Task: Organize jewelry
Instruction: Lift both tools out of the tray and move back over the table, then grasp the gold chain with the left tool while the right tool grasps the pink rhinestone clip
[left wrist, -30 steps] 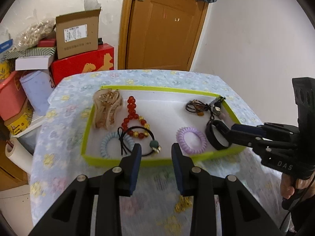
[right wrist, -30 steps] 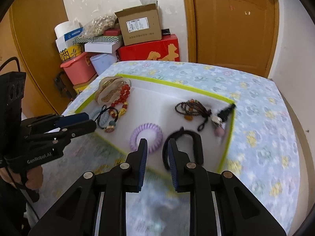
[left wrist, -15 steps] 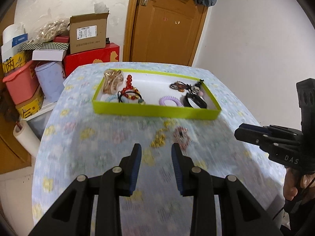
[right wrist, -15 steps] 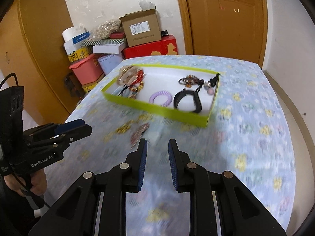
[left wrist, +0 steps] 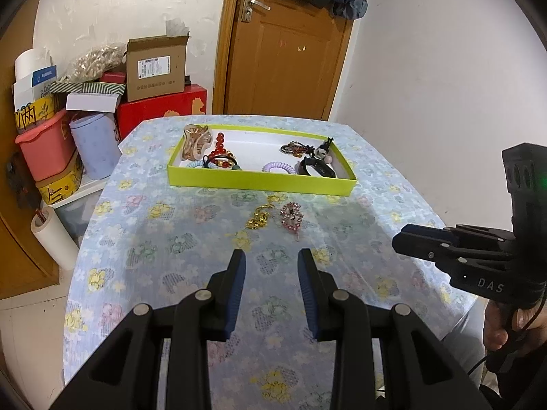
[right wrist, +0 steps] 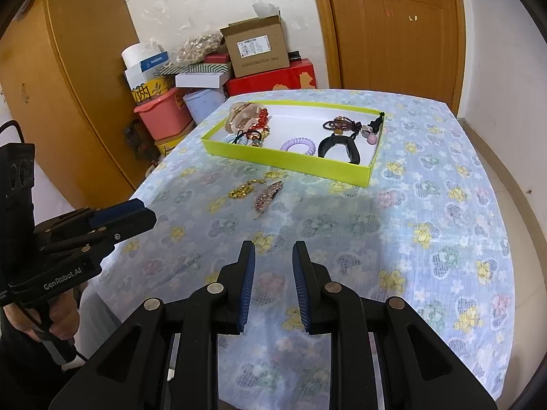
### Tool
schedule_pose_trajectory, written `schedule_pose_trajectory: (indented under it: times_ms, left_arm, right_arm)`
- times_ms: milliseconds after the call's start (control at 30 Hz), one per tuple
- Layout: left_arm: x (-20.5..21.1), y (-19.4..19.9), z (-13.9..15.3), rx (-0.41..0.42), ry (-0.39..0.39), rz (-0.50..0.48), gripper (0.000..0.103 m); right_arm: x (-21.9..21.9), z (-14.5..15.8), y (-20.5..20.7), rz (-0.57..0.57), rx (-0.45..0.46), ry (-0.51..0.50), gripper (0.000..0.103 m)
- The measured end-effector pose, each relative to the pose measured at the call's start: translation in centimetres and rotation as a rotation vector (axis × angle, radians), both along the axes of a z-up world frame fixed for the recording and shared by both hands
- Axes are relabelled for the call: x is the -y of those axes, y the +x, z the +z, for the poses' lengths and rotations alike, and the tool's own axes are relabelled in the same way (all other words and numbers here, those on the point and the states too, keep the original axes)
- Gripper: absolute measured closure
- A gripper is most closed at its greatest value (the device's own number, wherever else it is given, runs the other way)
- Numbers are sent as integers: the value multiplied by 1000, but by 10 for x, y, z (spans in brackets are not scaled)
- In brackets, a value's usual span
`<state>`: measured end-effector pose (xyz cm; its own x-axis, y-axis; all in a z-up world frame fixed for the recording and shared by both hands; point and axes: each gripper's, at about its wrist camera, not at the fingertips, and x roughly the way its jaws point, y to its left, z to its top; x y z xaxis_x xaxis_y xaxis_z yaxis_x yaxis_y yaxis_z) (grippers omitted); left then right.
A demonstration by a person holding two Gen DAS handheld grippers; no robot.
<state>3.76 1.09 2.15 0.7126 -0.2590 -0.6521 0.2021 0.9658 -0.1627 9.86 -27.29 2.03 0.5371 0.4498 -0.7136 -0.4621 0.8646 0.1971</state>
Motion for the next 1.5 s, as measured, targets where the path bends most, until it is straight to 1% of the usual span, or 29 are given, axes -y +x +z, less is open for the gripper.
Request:
schedule_pose_trajectory:
  times_ms: [467,667,933,1267,1500]
  left_arm:
    - [-2,4,-6,-14,-4,10,70]
    - [-5,11,-11,-24,-6,20,70]
    - [-14,24,-20,-39,-15,35,70]
    - [-32,42,-32,-57,-37,61,70]
    - [-38,53,-41,-68,-57,66,70]
  right_arm:
    - [-3,-1,1,2,-6,9,80]
    - [-7,-10,9,4,-27,16,80]
    - [-22,-23,33,20,-69,34,80]
    - [-48,-50,79,18,-144,46,80]
    - [-59,-58,97,17,-165,41,80]
